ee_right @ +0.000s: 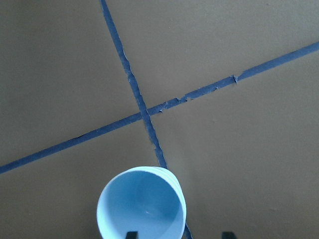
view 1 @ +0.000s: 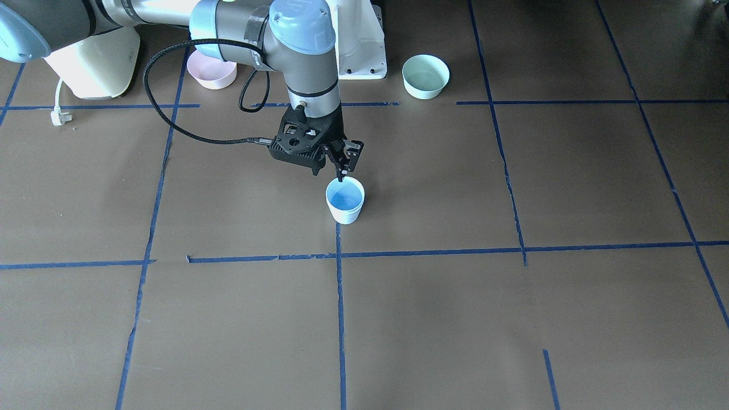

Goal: Stack blue cups with both arms

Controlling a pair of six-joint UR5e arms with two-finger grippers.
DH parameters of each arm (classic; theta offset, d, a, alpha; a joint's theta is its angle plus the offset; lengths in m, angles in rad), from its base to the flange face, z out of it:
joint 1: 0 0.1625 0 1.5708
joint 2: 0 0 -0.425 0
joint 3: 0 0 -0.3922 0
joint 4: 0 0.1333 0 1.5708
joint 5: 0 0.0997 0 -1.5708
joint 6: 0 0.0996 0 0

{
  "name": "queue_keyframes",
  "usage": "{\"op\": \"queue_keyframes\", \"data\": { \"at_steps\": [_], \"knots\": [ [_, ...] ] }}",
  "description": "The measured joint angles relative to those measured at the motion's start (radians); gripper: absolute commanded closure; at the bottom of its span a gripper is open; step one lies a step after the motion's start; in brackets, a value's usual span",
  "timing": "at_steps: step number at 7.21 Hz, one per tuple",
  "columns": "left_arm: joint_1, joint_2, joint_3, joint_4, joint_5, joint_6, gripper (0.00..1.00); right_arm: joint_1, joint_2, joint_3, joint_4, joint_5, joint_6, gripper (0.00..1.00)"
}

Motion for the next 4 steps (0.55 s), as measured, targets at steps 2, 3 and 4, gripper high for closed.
{"op": "queue_keyframes", "data": {
  "at_steps": [2, 3, 4],
  "knots": [
    [0.001, -0.003, 0.010, -0.002, 0.000, 0.002, 0.00, 0.106, -0.054, 0.004, 0.001, 0.119, -0.162, 0.00],
    [0.001, -0.007, 0.017, -0.002, 0.005, 0.002, 0.00, 0.204, -0.116, 0.006, 0.001, 0.219, -0.313, 0.00],
    [0.003, -0.010, 0.021, 0.000, 0.008, 0.003, 0.00, 0.314, -0.195, 0.010, 0.001, 0.314, -0.509, 0.00]
  ]
}}
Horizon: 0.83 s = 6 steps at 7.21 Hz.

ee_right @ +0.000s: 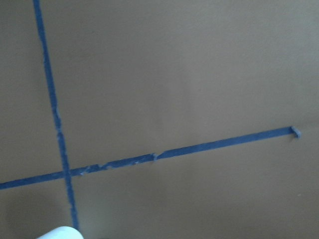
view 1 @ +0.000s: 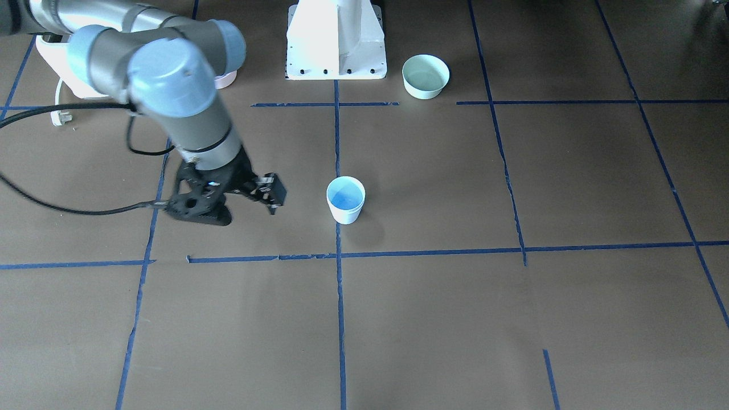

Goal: Stack blue cups with both arms

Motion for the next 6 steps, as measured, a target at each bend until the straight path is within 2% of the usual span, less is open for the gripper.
{"op": "queue_keyframes", "data": {
  "at_steps": [1, 3, 6],
  "knots": [
    [0.005, -0.001, 0.001, 0.004, 0.006, 0.001, 0.00, 0.105, -0.090, 0.005, 0.001, 0.075, -0.217, 0.00],
    [0.016, 0.000, 0.002, 0.009, 0.021, 0.004, 0.00, 0.289, -0.293, 0.035, 0.003, 0.167, -0.621, 0.00],
    [0.019, 0.010, 0.002, 0.010, 0.023, 0.006, 0.00, 0.504, -0.587, 0.107, 0.004, 0.207, -1.051, 0.00]
  ]
}}
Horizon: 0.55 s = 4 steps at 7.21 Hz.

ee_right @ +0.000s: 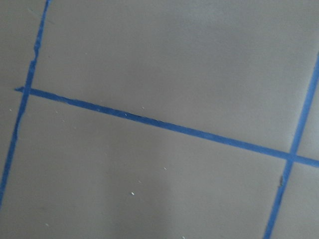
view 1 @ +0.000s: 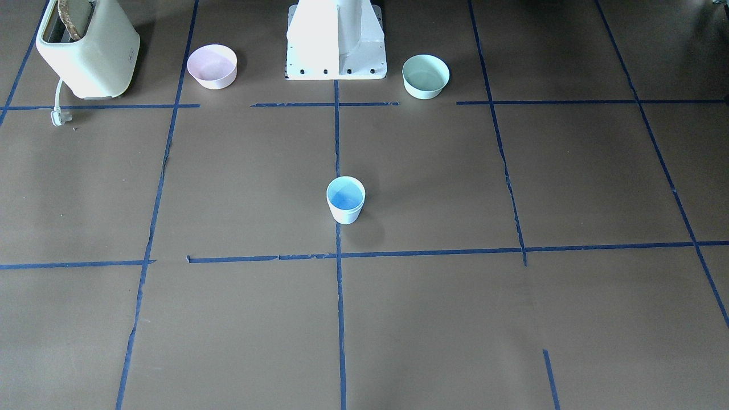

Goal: Stack blue cups with both arms

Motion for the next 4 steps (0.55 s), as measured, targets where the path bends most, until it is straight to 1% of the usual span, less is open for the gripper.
{"op": "queue_keyframes", "data": {
  "at_steps": [2, 3, 4],
  "knots": [
    [-0.004, 0.004, 0.011, -0.010, -0.006, 0.000, 0.00, 0.096, -0.147, 0.018, 0.000, 0.000, -0.132, 0.00],
    [-0.005, 0.006, 0.021, -0.010, -0.003, 0.000, 0.00, 0.118, -0.209, 0.029, 0.001, -0.004, -0.150, 0.00],
    [-0.006, 0.007, 0.026, -0.010, -0.001, 0.001, 0.00, 0.127, -0.238, 0.036, 0.001, -0.006, -0.153, 0.00]
  ]
}}
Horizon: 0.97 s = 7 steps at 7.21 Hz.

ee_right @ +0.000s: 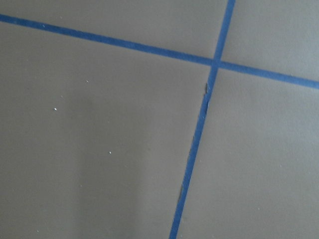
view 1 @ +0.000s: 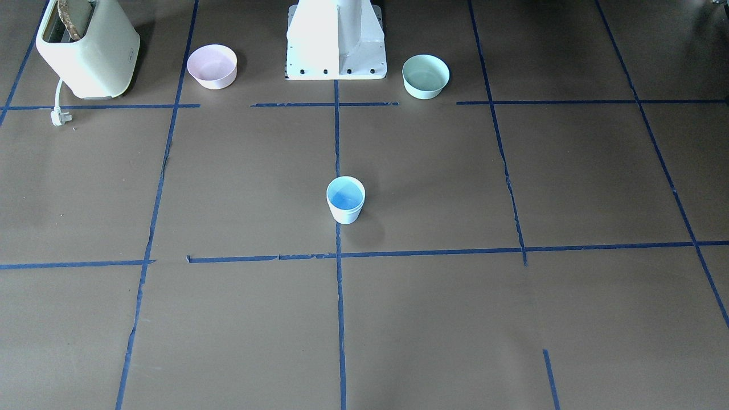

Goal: Stack blue cups with both arms

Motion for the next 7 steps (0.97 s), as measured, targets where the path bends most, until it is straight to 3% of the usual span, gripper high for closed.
{"op": "queue_keyframes", "data": {
  "at_steps": [7],
  "knots": [
    [0.000, 0.001, 0.005, -0.003, 0.003, 0.001, 0.00, 0.004, -0.008, 0.005, -0.001, 0.002, 0.005, 0.00]
  ]
}}
